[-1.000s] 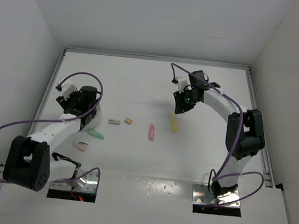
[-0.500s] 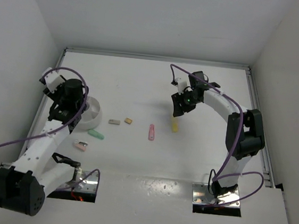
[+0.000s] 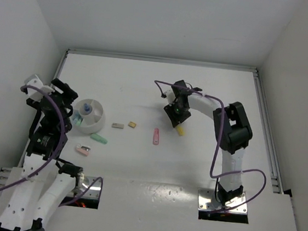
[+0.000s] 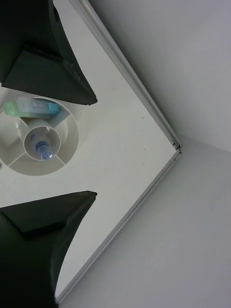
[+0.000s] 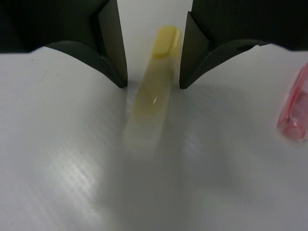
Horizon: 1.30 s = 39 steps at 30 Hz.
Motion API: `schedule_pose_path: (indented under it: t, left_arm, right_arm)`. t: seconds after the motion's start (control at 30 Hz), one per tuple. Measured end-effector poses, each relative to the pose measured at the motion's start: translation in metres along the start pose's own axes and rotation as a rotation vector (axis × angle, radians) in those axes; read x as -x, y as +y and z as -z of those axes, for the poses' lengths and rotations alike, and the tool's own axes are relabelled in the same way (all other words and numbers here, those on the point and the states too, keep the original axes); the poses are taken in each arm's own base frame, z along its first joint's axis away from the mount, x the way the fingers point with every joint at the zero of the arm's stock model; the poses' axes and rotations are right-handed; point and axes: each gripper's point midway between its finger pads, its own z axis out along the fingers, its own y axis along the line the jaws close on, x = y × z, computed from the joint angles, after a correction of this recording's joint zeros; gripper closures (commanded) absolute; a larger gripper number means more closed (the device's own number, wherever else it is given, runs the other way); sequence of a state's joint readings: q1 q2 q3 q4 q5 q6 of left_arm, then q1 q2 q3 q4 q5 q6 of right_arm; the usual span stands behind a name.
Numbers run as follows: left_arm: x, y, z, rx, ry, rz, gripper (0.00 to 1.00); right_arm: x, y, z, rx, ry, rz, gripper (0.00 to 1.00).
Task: Sort the stationery into containers
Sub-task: Grab a piece of stationery with the right arm
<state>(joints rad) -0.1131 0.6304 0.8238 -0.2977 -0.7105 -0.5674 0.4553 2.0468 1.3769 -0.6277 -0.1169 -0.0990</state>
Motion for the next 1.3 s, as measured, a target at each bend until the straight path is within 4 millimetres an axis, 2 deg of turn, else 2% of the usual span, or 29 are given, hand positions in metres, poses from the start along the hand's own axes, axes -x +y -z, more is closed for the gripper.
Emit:
schedule_pose_path:
  t: [0.13, 0.27, 0.4, 0.5, 0.67, 0.83, 0.93, 0.97, 1.03, 1.1, 1.13, 1.2, 1.27, 1.3]
  left_arm:
    - [-0.010, 0.008, 0.011, -0.024, 0.018, -0.010, 0.22]
    - [-0.018, 0.015, 0.015, -0.027, 0.029, -0.021, 0.20]
    - [-0.033, 0.021, 0.017, -0.028, 0.057, -0.048, 0.19]
    - [-0.037, 0.022, 0.020, -0.039, 0.066, -0.053, 0.19]
    - [-0.034, 0.019, 0.024, -0.067, 0.058, -0.040, 0.18]
    - [-0.035, 0.016, 0.026, -0.092, 0.065, -0.043, 0.18]
    - [-0.037, 0.015, 0.028, -0.104, 0.066, -0.043, 0.18]
    - [-0.037, 0.015, 0.028, -0.107, 0.067, -0.044, 0.17]
    - [-0.037, 0.014, 0.028, -0.114, 0.068, -0.044, 0.17]
    - [-0.036, 0.014, 0.029, -0.119, 0.065, -0.041, 0.17]
    - [-0.035, 0.014, 0.029, -0.121, 0.062, -0.039, 0.17]
    - [-0.035, 0.014, 0.030, -0.126, 0.058, -0.037, 0.17]
    - [-0.034, 0.012, 0.030, -0.132, 0.054, -0.032, 0.17]
    - [-0.033, 0.013, 0.030, -0.131, 0.051, -0.031, 0.17]
  right_arm:
    - [0.013, -0.012, -0.005, -0.109, -0.007, -0.010, 0.52]
    - [0.016, -0.024, -0.004, -0.175, -0.010, -0.031, 0.52]
    - [0.017, -0.027, -0.005, -0.191, -0.004, -0.040, 0.53]
    - [0.017, -0.026, -0.005, -0.186, 0.000, -0.039, 0.55]
    - [0.019, -0.018, -0.009, -0.127, 0.010, -0.028, 0.66]
    - [0.020, -0.012, -0.011, -0.068, 0.015, -0.024, 0.72]
    - [0.020, -0.009, -0.011, -0.049, 0.015, -0.021, 0.85]
    - [0.020, -0.008, -0.010, -0.041, 0.015, -0.019, 0.93]
    - [0.021, -0.002, -0.009, -0.006, 0.013, -0.012, 1.00]
    - [0.024, 0.007, -0.004, 0.047, 0.013, 0.001, 1.00]
    - [0.030, 0.013, 0.000, 0.086, -0.003, 0.016, 1.00]
    - [0.056, 0.028, 0.016, 0.167, -0.079, 0.053, 1.00]
    - [0.093, 0.046, 0.043, 0.247, -0.220, 0.111, 1.00]
    - [0.118, 0.061, 0.064, 0.308, -0.328, 0.155, 1.00]
